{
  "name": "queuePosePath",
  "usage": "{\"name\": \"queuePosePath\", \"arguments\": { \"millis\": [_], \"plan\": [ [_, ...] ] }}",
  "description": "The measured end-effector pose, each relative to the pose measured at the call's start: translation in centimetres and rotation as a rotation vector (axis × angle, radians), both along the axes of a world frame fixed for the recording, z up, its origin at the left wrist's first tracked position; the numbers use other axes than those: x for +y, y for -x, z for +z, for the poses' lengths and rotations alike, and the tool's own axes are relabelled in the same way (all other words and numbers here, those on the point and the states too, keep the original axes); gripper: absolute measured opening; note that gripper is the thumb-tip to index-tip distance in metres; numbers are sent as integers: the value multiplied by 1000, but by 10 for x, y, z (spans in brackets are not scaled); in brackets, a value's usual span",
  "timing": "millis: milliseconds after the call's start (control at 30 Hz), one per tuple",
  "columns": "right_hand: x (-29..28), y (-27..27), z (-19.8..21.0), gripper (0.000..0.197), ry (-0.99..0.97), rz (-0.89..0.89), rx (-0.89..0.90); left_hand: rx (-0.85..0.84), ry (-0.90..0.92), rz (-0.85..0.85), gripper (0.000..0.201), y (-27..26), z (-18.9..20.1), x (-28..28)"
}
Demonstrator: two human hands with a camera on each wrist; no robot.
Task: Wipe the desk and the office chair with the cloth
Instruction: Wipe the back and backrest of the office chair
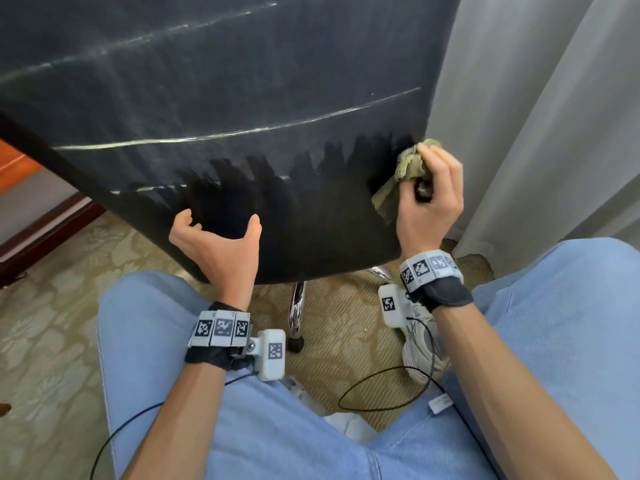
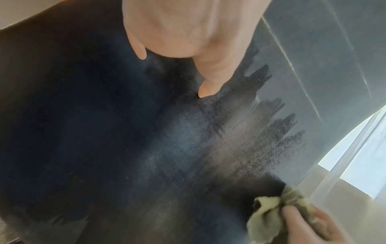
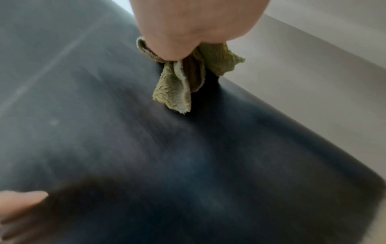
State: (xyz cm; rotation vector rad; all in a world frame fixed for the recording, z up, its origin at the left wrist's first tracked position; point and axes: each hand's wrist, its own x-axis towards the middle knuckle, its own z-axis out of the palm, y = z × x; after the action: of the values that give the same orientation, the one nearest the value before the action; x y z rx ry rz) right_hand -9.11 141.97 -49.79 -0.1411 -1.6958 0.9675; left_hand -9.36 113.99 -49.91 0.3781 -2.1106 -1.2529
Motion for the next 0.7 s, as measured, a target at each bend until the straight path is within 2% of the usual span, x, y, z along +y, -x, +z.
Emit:
{"name": "queuePosePath", "arguments": {
  "millis": [133, 200, 267, 400, 467, 600, 700],
  "plan": [
    [-6, -12, -49, 34, 100, 11, -193, -5, 20, -6, 96, -2, -1, 0],
    [-6, -15, -51, 34, 123, 10, -266, -6, 21, -4, 96, -3, 0, 2],
    [-6, -16, -37, 37, 118, 13, -250, -9, 15, 3, 96, -3, 2, 5],
    [-24, -19, 9, 45, -7, 117, -76, -17, 20, 11, 96, -3, 4, 6],
    [-43, -20, 16, 44, -76, 204, -89, -26, 21, 6, 95, -4, 4, 5],
    [-51, -17, -10, 34, -260, 163, -226, -45, 37, -24, 92, -5, 4, 1],
    [-37, -14, -22, 30, -382, 88, -243, -19, 45, -44, 90, -5, 6, -8]
  ]
}}
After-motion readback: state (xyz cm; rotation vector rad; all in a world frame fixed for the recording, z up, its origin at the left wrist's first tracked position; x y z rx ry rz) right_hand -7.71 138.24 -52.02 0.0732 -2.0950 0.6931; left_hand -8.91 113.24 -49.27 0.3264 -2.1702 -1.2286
